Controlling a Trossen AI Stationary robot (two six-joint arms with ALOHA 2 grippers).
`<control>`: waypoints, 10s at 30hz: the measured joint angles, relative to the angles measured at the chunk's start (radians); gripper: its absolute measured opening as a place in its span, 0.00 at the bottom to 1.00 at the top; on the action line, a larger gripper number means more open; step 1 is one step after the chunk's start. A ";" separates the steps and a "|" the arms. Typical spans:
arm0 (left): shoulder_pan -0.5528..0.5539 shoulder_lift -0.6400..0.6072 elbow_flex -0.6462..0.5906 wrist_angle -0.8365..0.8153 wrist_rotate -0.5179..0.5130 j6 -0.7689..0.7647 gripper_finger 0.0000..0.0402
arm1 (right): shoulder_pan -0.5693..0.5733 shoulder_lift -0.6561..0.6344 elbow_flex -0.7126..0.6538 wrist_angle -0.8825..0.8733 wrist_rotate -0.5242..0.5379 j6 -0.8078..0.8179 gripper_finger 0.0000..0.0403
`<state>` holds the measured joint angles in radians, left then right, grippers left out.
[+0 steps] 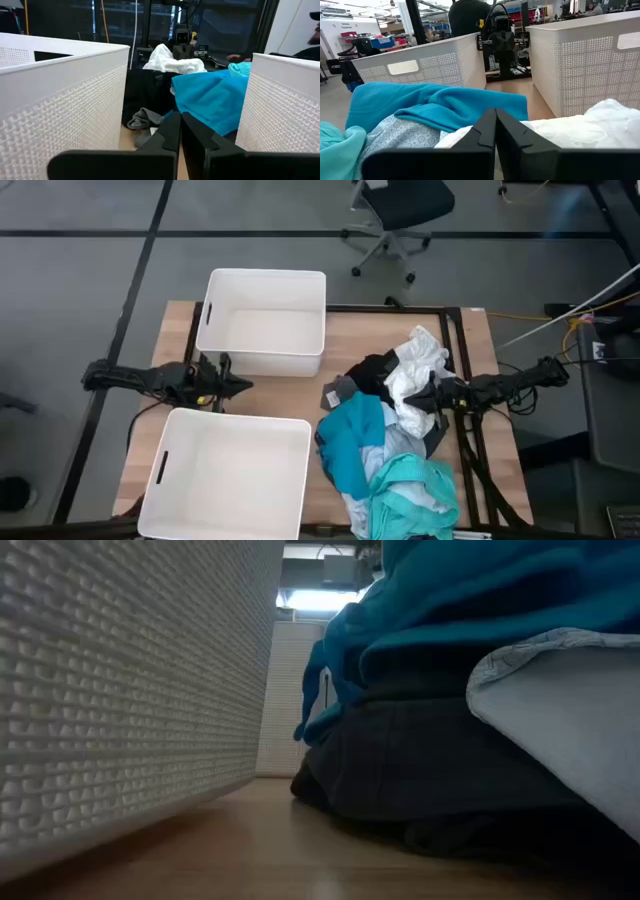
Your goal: Sort clothes
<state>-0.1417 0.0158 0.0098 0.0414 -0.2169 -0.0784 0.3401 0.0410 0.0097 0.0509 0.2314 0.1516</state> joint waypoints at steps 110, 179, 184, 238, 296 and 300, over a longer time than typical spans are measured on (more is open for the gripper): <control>0.000 0.000 0.020 0.238 0.015 0.186 0.01 | 0.000 0.262 0.515 -0.361 0.135 -0.054 0.03; -0.001 0.438 0.378 0.204 0.045 0.390 0.01 | -0.072 1.280 1.267 -1.411 -0.067 0.843 0.77; -0.001 0.438 0.378 0.205 0.045 0.404 0.01 | -0.071 1.312 1.266 -1.456 -0.086 0.873 0.75; 0.000 0.438 0.378 0.232 0.045 0.427 0.01 | -0.072 1.321 1.435 -1.620 0.326 0.616 0.08; -0.001 0.438 0.377 0.232 0.045 0.454 0.01 | -0.677 1.759 1.753 0.620 -0.234 -0.734 0.09; -0.001 0.438 0.377 0.232 0.045 0.481 0.01 | -0.689 1.827 1.753 0.557 -0.241 -0.700 0.09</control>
<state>-0.1424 0.4534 0.3870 0.2733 -0.1719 0.4028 -0.3486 1.8678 1.7630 0.6079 -0.0100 -0.5489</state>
